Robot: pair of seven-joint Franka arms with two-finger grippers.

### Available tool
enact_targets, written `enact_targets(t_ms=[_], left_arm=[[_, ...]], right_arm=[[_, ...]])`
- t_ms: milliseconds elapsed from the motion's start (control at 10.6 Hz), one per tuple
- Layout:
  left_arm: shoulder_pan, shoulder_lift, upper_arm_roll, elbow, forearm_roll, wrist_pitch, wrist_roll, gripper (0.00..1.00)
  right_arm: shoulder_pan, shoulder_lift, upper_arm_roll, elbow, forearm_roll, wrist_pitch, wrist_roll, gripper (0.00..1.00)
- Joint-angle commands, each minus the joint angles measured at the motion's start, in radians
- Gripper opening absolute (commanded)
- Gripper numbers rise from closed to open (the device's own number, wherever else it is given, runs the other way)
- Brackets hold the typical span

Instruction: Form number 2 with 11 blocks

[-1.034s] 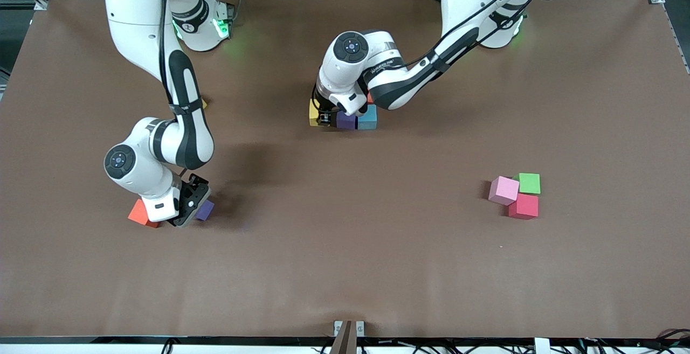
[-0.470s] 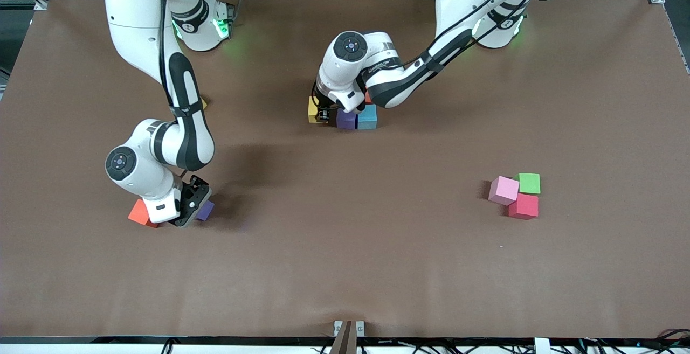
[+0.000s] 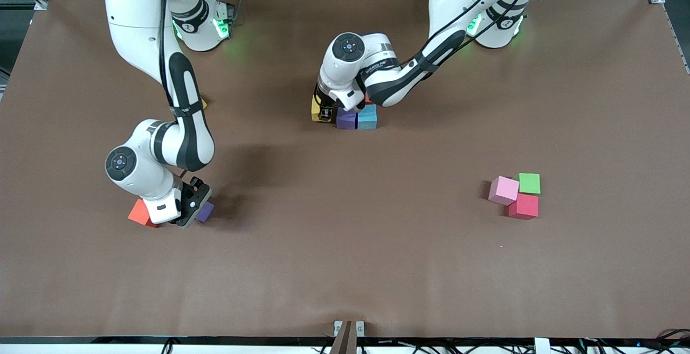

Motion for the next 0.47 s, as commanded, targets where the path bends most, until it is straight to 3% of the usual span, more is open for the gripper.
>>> enact_targets(t_ms=[0, 376], left_arm=[[-0.062, -0.016, 0.064, -0.009, -0.003, 0.024, -0.073, 0.18], [-0.078, -0.015, 0.087, -0.011, -0.003, 0.03, -0.078, 0.18]], right_arm=[[-0.015, -0.001, 0.016, 0.026, -0.01, -0.016, 0.003, 0.17], [-0.004, -0.011, 0.015, 0.037, -0.001, -0.095, 0.09, 0.16]])
